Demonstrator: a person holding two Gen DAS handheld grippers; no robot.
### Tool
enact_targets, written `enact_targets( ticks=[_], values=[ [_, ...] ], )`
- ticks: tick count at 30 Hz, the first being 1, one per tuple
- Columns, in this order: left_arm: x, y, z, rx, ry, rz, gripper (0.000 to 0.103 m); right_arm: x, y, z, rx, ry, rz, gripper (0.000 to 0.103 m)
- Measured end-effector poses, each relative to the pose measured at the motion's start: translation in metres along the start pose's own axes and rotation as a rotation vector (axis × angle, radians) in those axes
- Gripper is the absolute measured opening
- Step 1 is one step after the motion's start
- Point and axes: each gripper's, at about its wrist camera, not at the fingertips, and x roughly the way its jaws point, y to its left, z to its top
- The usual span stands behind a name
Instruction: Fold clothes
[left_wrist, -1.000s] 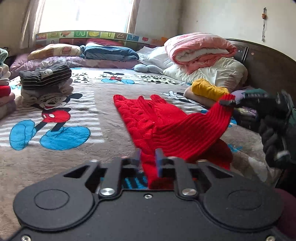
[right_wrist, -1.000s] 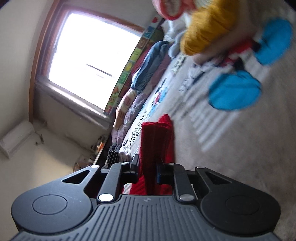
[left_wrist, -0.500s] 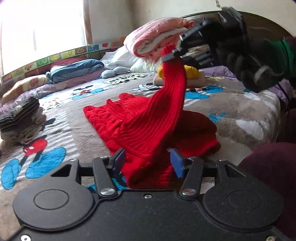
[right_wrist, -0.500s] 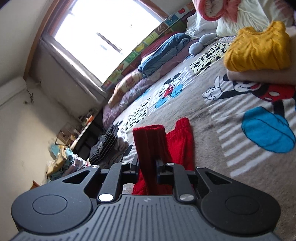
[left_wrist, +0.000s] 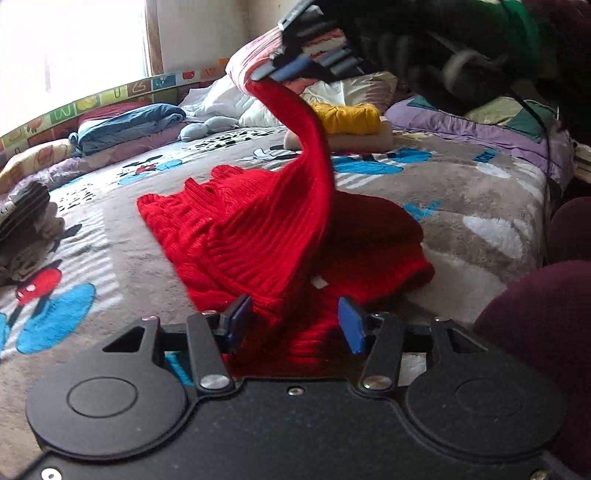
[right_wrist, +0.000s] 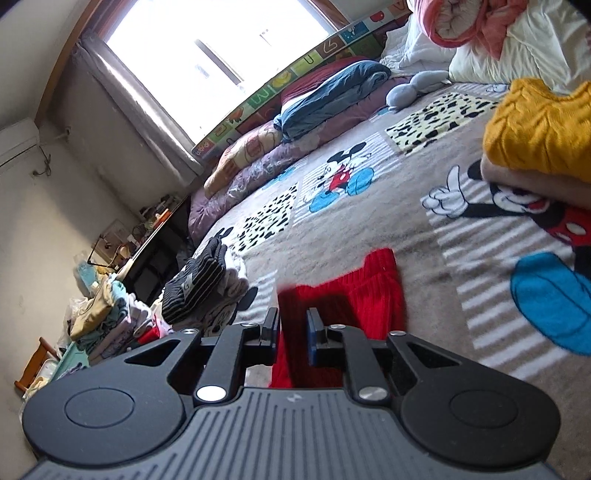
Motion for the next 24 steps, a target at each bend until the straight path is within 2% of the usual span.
enact_targets(
  ticks=[5, 8, 11, 12, 13, 19, 24],
  values=[
    [0.0, 0.005, -0.002, -0.068, -0.019, -0.003, 0.05, 0.014, 0.01, 0.012, -0.042, 0.017, -0.011, 0.011],
    [0.0, 0.008, -0.002, -0.111, -0.029, -0.003, 0.05, 0.012, 0.009, 0.007, -0.1, 0.048, -0.058, 0.012],
    [0.001, 0.01, -0.002, -0.149, -0.037, -0.006, 0.05, 0.0, 0.0, -0.012, -0.112, 0.073, -0.141, 0.021],
    [0.001, 0.011, -0.002, -0.155, -0.038, -0.006, 0.05, -0.005, -0.004, -0.019, -0.108, 0.075, -0.167, 0.028],
    [0.001, 0.01, -0.001, -0.156, -0.038, -0.004, 0.05, -0.011, -0.01, -0.026, -0.095, 0.071, -0.188, 0.033],
    [0.0, 0.008, 0.0, -0.163, -0.036, 0.004, 0.05, -0.045, -0.055, -0.065, 0.065, 0.027, -0.272, 0.045],
    [-0.002, 0.009, -0.001, -0.179, -0.04, 0.008, 0.05, -0.056, -0.088, -0.092, 0.233, 0.005, -0.27, 0.048]
  ],
)
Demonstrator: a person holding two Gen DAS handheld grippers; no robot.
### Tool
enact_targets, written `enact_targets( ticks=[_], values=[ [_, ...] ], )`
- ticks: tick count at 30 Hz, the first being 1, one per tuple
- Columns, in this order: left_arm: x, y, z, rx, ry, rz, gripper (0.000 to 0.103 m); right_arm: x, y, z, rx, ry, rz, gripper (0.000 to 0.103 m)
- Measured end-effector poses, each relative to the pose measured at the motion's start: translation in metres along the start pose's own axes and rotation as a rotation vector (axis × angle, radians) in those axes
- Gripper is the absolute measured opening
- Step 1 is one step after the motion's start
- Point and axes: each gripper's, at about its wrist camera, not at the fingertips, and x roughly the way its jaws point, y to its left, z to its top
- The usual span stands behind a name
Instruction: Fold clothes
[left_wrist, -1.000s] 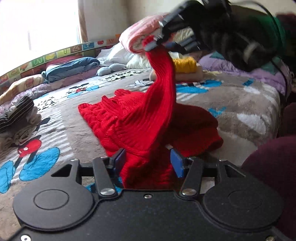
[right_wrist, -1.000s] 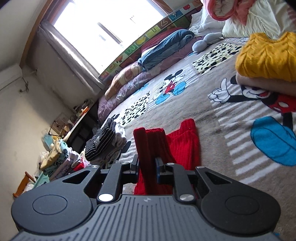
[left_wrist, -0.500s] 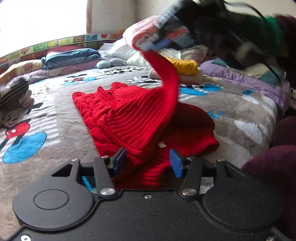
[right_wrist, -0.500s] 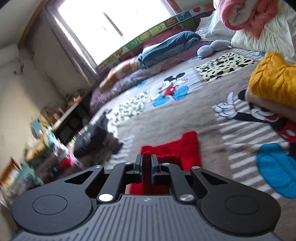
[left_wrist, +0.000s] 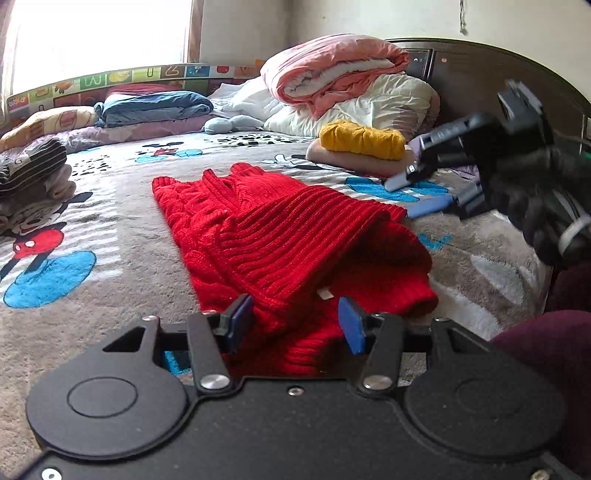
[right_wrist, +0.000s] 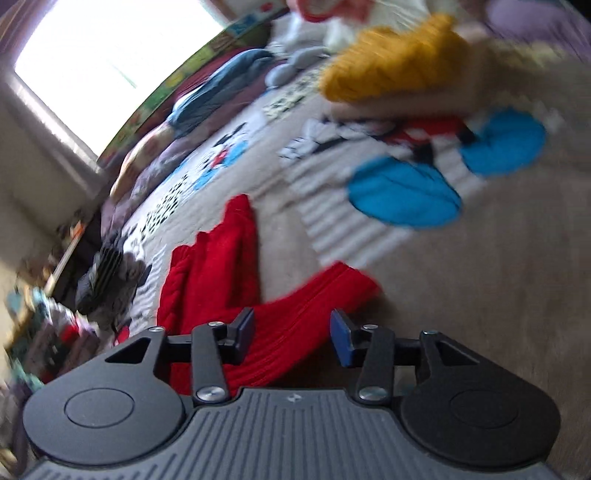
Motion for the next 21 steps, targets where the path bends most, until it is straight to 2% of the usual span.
enact_targets(
  ticks=[5, 11, 12, 14, 15, 16, 21],
  values=[
    [-0.001, 0.001, -0.001, -0.017, -0.004, 0.001, 0.05, 0.004, -0.025, -0.015, 0.154, -0.002, 0.035, 0.05],
    [-0.001, 0.001, -0.001, -0.023, -0.01, 0.002, 0.05, 0.016, -0.047, -0.019, 0.309, -0.071, 0.102, 0.049],
    [-0.002, 0.0, -0.001, -0.02, -0.011, 0.002, 0.05, 0.018, -0.05, -0.019, 0.331, -0.085, 0.111, 0.047],
    [-0.003, -0.002, -0.001, -0.002, -0.022, 0.008, 0.05, 0.023, -0.054, -0.016, 0.346, -0.093, 0.127, 0.033],
    [-0.005, -0.003, -0.001, 0.007, -0.03, 0.008, 0.05, 0.026, -0.056, -0.014, 0.349, -0.095, 0.135, 0.017],
    [-0.006, -0.004, -0.002, 0.016, -0.037, 0.009, 0.05, 0.027, -0.056, -0.013, 0.351, -0.1, 0.146, 0.01],
    [-0.005, -0.003, -0.004, 0.026, -0.052, 0.011, 0.05, 0.017, -0.033, 0.005, 0.279, -0.139, 0.196, 0.01]
  ],
)
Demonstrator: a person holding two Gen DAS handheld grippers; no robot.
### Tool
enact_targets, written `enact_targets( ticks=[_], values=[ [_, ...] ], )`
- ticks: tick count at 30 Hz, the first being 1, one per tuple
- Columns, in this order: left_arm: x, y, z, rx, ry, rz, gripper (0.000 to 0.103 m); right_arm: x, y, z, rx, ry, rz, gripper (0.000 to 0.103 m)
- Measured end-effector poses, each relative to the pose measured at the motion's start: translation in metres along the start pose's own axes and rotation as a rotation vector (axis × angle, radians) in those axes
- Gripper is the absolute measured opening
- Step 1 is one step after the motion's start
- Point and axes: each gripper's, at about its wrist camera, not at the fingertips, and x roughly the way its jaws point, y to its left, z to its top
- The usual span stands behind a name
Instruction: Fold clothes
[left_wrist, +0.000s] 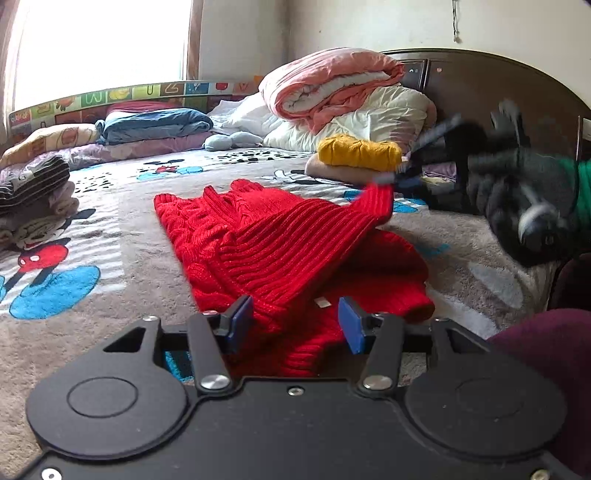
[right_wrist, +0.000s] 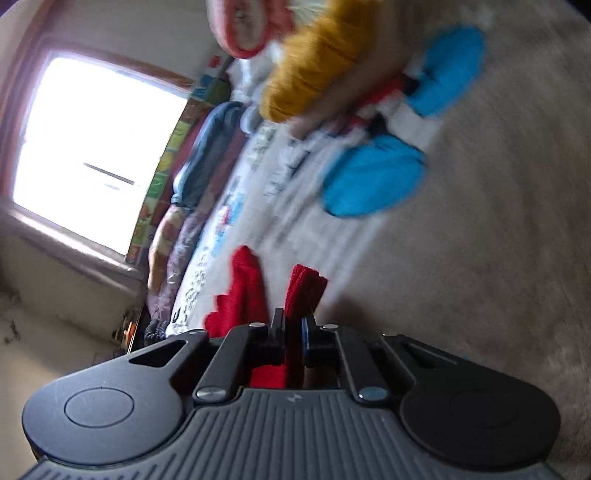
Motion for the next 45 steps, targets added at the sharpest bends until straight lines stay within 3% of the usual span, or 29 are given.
enact_targets(
  ticks=[10, 22, 45],
  values=[
    [0.004, 0.005, -0.002, -0.033, 0.005, -0.026, 0.05, 0.022, 0.097, 0.024, -0.201, 0.02, 0.073, 0.009],
    [0.003, 0.015, -0.003, -0.161, -0.012, -0.057, 0.05, 0.086, 0.186, -0.001, -0.461, 0.101, 0.065, 0.009],
    [-0.005, 0.059, -0.014, -0.589, -0.06, -0.207, 0.05, 0.205, 0.207, -0.045, -0.651, 0.237, -0.061, 0.009]
  ],
)
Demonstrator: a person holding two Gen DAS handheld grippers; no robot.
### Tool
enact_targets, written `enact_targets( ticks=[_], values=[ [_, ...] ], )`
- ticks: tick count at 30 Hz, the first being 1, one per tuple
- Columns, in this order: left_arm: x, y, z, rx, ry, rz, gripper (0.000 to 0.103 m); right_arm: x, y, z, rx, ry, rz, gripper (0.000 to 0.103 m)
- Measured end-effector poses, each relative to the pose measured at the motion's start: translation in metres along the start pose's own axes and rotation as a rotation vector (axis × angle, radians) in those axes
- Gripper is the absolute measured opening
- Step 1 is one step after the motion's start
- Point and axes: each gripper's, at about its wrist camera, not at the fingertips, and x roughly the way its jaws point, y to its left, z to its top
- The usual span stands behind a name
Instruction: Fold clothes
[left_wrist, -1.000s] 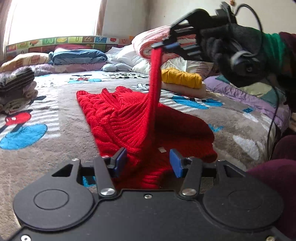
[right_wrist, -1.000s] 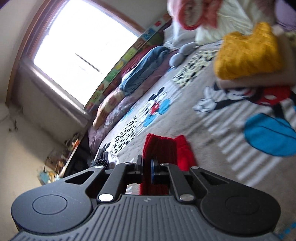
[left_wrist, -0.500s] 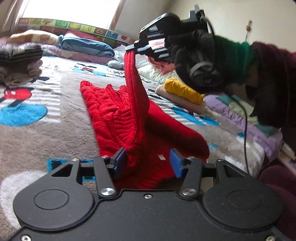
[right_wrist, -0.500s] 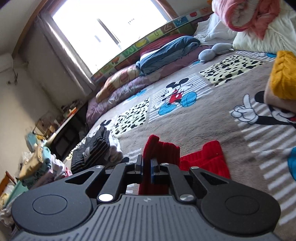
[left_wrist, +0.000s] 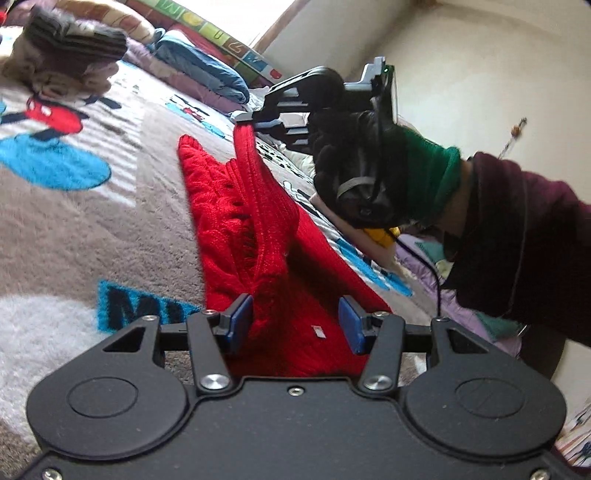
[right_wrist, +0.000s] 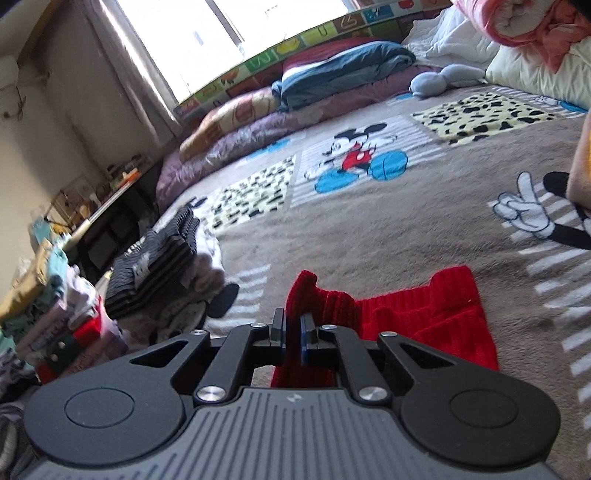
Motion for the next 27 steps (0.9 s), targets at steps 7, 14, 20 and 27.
enact_targets(
  ticks=[7, 14, 20, 27],
  values=[
    [-0.006, -0.001, -0.002, -0.037, 0.002, -0.004, 0.05, 0.033, 0.008, -0.008, -0.058, 0.075, -0.049, 0.009],
    [-0.006, -0.02, -0.002, 0.079, 0.036, 0.063, 0.05, 0.048, 0.01, -0.013, -0.085, 0.126, -0.054, 0.015],
    [-0.009, -0.025, -0.002, 0.101, 0.034, 0.096, 0.052, 0.002, 0.004, 0.001, -0.114, 0.024, 0.021, 0.025],
    [-0.029, -0.045, 0.005, 0.222, 0.004, 0.147, 0.052, -0.063, 0.001, -0.026, -0.29, 0.067, 0.074, 0.025]
  ],
)
